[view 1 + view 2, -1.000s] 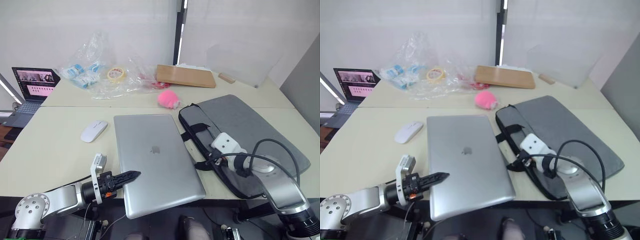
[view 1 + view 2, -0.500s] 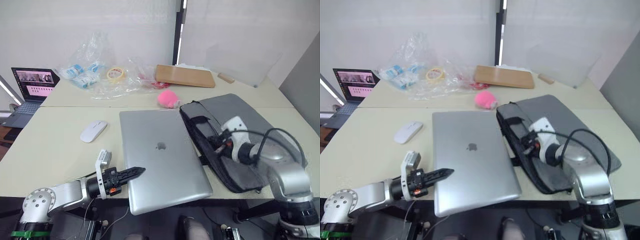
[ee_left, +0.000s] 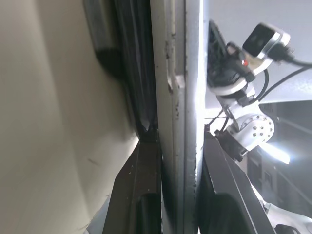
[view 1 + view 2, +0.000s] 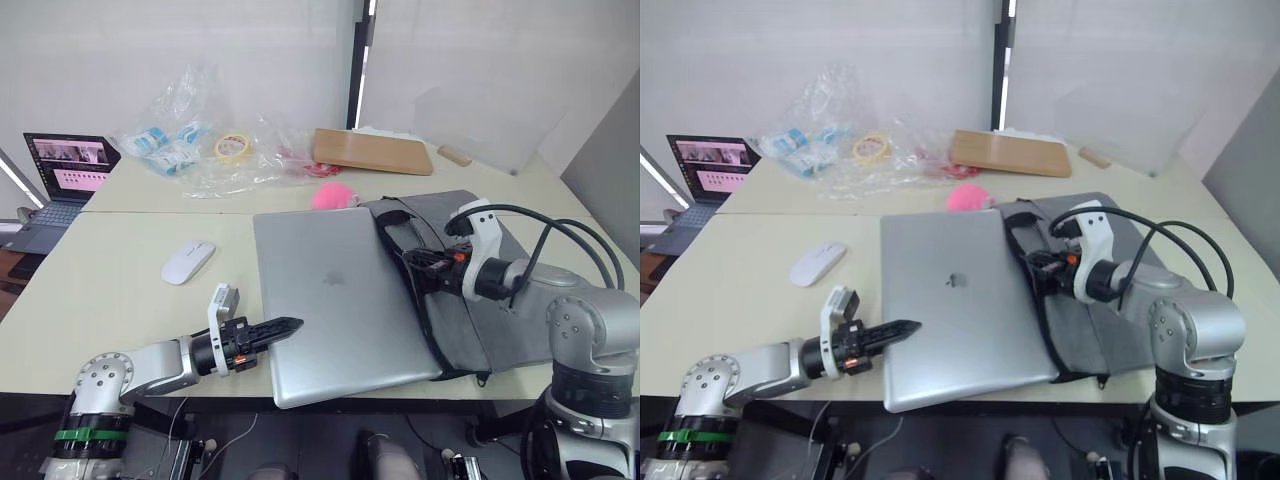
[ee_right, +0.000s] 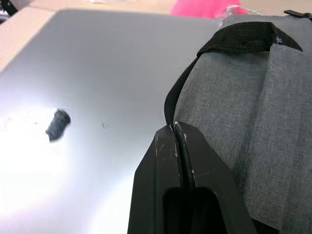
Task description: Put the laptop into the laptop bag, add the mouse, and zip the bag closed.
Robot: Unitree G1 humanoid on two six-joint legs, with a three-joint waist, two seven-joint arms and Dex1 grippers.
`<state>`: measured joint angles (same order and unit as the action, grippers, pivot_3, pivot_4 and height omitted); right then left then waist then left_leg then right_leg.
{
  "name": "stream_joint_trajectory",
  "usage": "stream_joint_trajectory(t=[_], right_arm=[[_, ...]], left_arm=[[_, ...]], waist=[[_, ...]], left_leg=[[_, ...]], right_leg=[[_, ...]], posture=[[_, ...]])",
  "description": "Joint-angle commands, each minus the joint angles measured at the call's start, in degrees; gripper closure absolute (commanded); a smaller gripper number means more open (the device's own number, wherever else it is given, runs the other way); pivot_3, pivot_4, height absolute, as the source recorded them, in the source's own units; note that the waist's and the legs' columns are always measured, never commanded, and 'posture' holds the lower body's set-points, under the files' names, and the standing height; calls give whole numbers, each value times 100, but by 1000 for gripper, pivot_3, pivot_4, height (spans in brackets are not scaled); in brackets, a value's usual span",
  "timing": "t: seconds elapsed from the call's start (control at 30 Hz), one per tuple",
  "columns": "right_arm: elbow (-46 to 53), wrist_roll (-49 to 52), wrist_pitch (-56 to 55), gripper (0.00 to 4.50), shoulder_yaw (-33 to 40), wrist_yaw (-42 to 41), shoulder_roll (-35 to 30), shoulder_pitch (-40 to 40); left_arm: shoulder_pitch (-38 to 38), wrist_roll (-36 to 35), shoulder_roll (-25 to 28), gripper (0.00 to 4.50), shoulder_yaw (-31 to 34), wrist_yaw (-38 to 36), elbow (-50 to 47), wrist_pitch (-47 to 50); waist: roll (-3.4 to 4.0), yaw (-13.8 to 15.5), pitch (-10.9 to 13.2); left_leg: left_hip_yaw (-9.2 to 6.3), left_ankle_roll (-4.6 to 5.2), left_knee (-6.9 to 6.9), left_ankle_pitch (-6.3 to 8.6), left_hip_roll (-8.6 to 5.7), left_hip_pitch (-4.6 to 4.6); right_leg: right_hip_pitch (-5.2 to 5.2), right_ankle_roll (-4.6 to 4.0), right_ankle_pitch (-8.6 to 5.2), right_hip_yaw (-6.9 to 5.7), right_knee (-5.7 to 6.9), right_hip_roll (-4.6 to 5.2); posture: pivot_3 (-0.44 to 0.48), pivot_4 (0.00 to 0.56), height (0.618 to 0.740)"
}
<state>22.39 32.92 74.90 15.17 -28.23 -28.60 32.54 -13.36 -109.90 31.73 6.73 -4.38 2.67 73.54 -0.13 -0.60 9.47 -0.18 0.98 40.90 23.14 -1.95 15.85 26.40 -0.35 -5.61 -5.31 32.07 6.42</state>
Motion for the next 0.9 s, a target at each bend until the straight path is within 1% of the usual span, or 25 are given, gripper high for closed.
stream_joint_trajectory(t=[0.03, 0.23, 0.33, 0.47, 0.63, 0.77, 0.9], right_arm=[[198, 198, 54, 4464, 263, 130, -28, 168], [250, 454, 180, 4464, 379, 286, 22, 175], [328, 631, 298, 4464, 380, 310, 25, 152], [383, 787, 403, 4464, 330, 301, 9, 100], [377, 828, 370, 4464, 285, 418, 62, 93], [384, 840, 352, 4464, 254, 474, 99, 91], [465, 923, 454, 4464, 227, 523, 161, 159]], left_arm=[[-210, -310, -85, 4194, 128, -196, -99, 107], [-295, -310, -127, 4194, 211, -186, 131, 207], [-477, -310, -215, 4194, 117, -103, 235, 209], [-908, -310, -476, 4194, -63, 139, 582, 121], [-1157, -297, -780, 4194, -303, 415, 873, -56], [-1363, -64, -1093, 4194, -445, 490, 1057, -224], [-1581, 271, -1197, 4194, -393, 402, 1402, -217]], waist=[[0, -1, 0], [0, -7, 0], [0, 2, 0], [0, 25, 0], [0, 16, 0], [-1, 40, 0], [-1, 46, -1]], left_leg=[[0, 0, 0, 0, 0, 1], [3, 0, 1, 0, 0, -2], [2, 1, 3, 0, 0, -1], [0, 2, 5, 0, -3, 2], [1, 4, 4, 0, -2, 2], [-1, 4, 10, 0, -3, 3], [0, 6, 11, -1, -4, 6]], right_leg=[[0, 0, 0, -2, 0, -1], [0, 0, 0, 0, 3, -1], [0, 0, 0, 1, 4, 0], [-1, 1, 1, 0, 2, 2], [-1, 0, 1, 2, 1, 2], [-1, 1, 2, 3, 3, 5], [-1, 1, 3, 3, 3, 4]], posture=[[0, 150, 740], [0, 150, 740], [0, 150, 740], [0, 150, 740], [0, 150, 740], [0, 150, 740], [0, 150, 740]])
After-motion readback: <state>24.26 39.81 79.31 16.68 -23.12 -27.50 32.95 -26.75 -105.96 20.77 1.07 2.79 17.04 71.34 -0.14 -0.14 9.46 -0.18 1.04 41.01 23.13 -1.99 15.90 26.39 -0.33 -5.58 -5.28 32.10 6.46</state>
